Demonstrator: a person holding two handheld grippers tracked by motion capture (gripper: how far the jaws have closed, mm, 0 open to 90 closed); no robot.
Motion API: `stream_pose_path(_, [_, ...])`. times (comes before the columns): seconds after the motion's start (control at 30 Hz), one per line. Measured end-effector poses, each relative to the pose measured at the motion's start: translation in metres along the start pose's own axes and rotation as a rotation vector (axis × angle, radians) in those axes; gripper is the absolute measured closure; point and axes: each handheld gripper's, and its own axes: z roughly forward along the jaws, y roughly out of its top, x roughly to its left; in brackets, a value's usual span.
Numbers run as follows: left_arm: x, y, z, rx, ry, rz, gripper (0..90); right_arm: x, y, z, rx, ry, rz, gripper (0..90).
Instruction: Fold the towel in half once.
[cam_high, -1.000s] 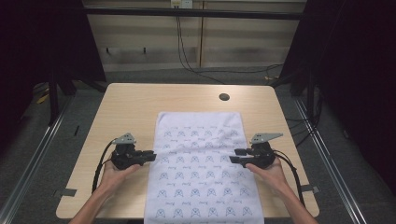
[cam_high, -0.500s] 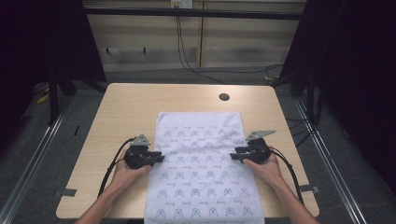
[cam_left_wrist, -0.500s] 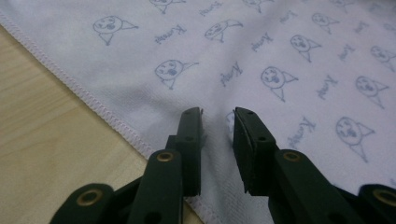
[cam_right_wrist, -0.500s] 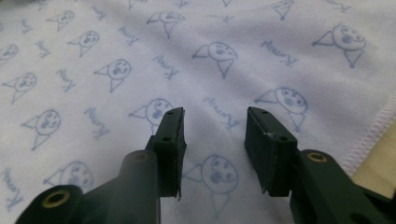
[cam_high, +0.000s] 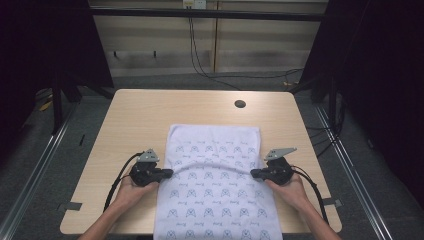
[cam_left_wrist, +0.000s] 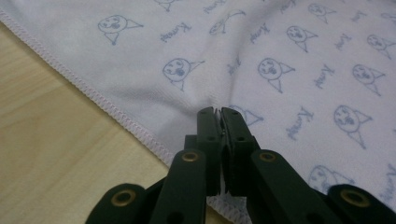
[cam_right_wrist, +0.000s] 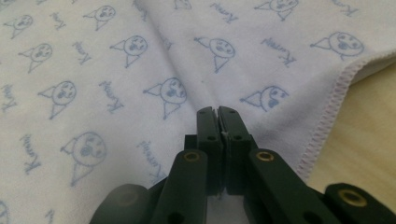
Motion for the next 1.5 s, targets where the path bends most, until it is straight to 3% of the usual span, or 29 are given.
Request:
stream_pose_path(0.07, [-0.002,-0.001,-0.001,0.003,-0.009,-0.002,87.6,0.003,-0.002,-0.001,0.003,-0.001,0.004,88.2])
stream_pose_path(0.1, [-0.007,-0.004,-0.003,0.006,-0.031,-0.007,87.6,0.008,-0.006,-0.004,0.007,0.022,0.006,88.2])
stream_pose_path(0.4, [-0.031,-0.020,-0.018,0.043,-0.073,0.012,87.5,0.032,-0.026,-0.021,0.036,0.077,0.009,87.6])
stream_pose_path(0.43, [-0.035,-0.022,-0.020,0.047,-0.083,0.010,87.4,0.037,-0.030,-0.024,0.046,0.101,0.017,87.2])
stream_pose_path(0.53, [-0.044,-0.027,-0.026,0.070,-0.108,0.010,87.1,0.043,-0.034,-0.027,0.052,0.133,0.006,86.1])
stream_pose_path(0.57, [-0.052,-0.031,-0.029,0.078,-0.126,0.017,85.5,0.049,-0.037,-0.030,0.066,0.167,-0.021,86.3])
stream_pose_path(0.73, [-0.064,-0.042,-0.039,0.103,-0.192,0.025,83.1,0.061,-0.043,-0.036,0.082,0.174,-0.046,78.3])
stream_pose_path(0.8, [-0.066,-0.044,-0.040,0.100,-0.205,0.020,79.5,0.061,-0.043,-0.037,0.080,0.175,-0.044,76.8])
stream_pose_path(0.87, [-0.065,-0.044,-0.042,0.098,-0.198,0.001,70.5,0.055,-0.039,-0.043,0.013,0.173,-0.021,73.6])
stream_pose_path(0.9, [-0.061,-0.040,-0.044,0.073,-0.156,-0.008,67.3,0.048,-0.034,-0.046,-0.021,0.143,-0.008,73.1])
stream_pose_path(0.97, [-0.051,-0.033,-0.044,0.035,-0.138,-0.036,64.5,0.037,-0.027,-0.049,-0.064,0.097,0.008,71.8])
stream_pose_path(1.0, [-0.051,-0.033,-0.044,0.035,-0.138,-0.036,63.8,0.037,-0.027,-0.049,-0.064,0.097,0.008,71.8])
stream_pose_path(1.03, [-0.039,-0.023,-0.043,0.011,-0.099,-0.054,63.1,0.021,-0.017,-0.047,-0.075,0.017,0.006,71.1])
stream_pose_path(1.1, [-0.026,-0.011,-0.043,-0.025,-0.064,-0.060,62.8,0.005,-0.005,-0.040,-0.083,-0.032,0.010,69.4])
stream_pose_path(1.23, [0.005,0.011,-0.035,-0.078,0.007,-0.070,65.4,-0.026,0.019,-0.020,-0.085,-0.102,0.039,65.2])
stream_pose_path(1.27, [0.005,0.011,-0.035,-0.078,0.007,-0.070,67.2,-0.026,0.019,-0.020,-0.085,-0.102,0.039,65.2])
stream_pose_path(1.3, [0.022,0.018,-0.028,-0.087,0.028,-0.094,67.8,-0.043,0.028,-0.008,-0.064,-0.150,0.073,63.5])
stream_pose_path(1.33, [0.029,0.020,-0.025,-0.086,0.017,-0.122,67.9,-0.048,0.030,-0.005,-0.060,-0.147,0.090,62.8])
stream_pose_path(1.37, [0.029,0.020,-0.025,-0.086,0.017,-0.122,67.2,-0.048,0.030,-0.005,-0.060,-0.147,0.090,62.8])
stream_pose_path(1.4, [0.037,0.022,-0.021,-0.108,0.043,-0.134,67.2,-0.053,0.032,-0.001,-0.061,-0.156,0.097,61.3])
stream_pose_path(1.43, [0.041,0.024,-0.018,-0.109,0.038,-0.141,67.0,-0.058,0.035,0.004,-0.071,-0.149,0.103,59.9])
stream_pose_path(1.5, [0.044,0.026,-0.015,-0.097,0.076,-0.133,65.6,-0.060,0.036,0.008,-0.076,-0.152,0.103,58.0])
